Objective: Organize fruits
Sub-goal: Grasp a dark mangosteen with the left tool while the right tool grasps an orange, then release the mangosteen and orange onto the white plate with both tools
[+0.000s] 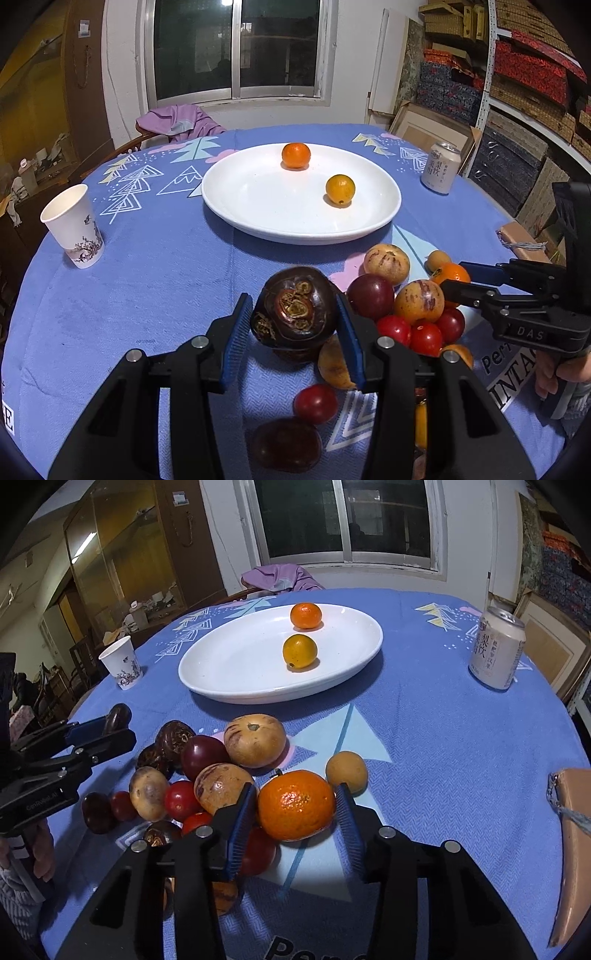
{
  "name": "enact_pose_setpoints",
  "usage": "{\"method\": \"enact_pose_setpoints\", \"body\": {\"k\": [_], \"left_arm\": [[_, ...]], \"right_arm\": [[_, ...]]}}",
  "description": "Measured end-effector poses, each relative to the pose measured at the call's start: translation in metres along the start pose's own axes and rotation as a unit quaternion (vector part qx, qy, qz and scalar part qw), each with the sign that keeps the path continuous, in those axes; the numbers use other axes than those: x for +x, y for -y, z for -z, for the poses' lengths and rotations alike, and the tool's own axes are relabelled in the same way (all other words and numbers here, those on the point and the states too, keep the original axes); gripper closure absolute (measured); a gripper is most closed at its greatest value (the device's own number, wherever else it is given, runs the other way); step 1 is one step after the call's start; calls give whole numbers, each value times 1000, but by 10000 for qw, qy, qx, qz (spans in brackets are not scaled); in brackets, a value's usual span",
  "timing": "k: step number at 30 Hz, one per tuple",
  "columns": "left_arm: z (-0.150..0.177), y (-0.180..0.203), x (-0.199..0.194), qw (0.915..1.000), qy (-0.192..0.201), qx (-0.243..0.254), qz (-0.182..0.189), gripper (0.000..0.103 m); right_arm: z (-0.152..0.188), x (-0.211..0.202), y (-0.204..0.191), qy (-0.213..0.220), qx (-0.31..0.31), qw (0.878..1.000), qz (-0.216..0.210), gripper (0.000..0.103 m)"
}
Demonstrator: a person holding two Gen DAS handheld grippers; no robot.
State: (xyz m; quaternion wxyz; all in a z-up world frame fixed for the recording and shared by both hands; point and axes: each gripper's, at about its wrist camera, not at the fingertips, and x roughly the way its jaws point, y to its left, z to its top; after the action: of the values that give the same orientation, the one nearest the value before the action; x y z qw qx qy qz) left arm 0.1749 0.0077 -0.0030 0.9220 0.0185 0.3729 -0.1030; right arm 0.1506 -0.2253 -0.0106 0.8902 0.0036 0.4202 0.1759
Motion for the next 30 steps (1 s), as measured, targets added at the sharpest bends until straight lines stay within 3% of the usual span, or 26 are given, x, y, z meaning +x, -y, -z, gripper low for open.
{"method": "enact_pose_setpoints", "body": {"k": [6, 9, 12, 17, 21, 26, 30], "left_arm": [[1, -1, 6, 10000, -64, -8, -17, 58], [-4, -3, 2, 10000, 31, -54, 5, 58], [-26, -6, -3, 9998, 162, -149, -3, 58], [-89, -8, -3, 9989, 435, -125, -152, 58], [-117, -11, 21, 9983, 480, -331, -99, 58], [-117, -23, 81, 9988, 36, -478, -131, 58], [-109, -35, 112, 9984, -214, -495, -157, 58]], "right_arm": [[-2, 0, 3, 42, 81, 9999, -72, 58], [-8, -11, 10, 268, 231, 9993, -97, 58], [-25, -27, 17, 530, 431, 9975, -190, 59], [-88, -43, 16, 932, 519, 9941, -193, 59], [-128, -7, 17, 844, 657, 9941, -202, 59], [-138, 52, 24, 543, 664, 9963, 78, 59], [-140, 74, 30, 467, 691, 9964, 153, 59]]}}
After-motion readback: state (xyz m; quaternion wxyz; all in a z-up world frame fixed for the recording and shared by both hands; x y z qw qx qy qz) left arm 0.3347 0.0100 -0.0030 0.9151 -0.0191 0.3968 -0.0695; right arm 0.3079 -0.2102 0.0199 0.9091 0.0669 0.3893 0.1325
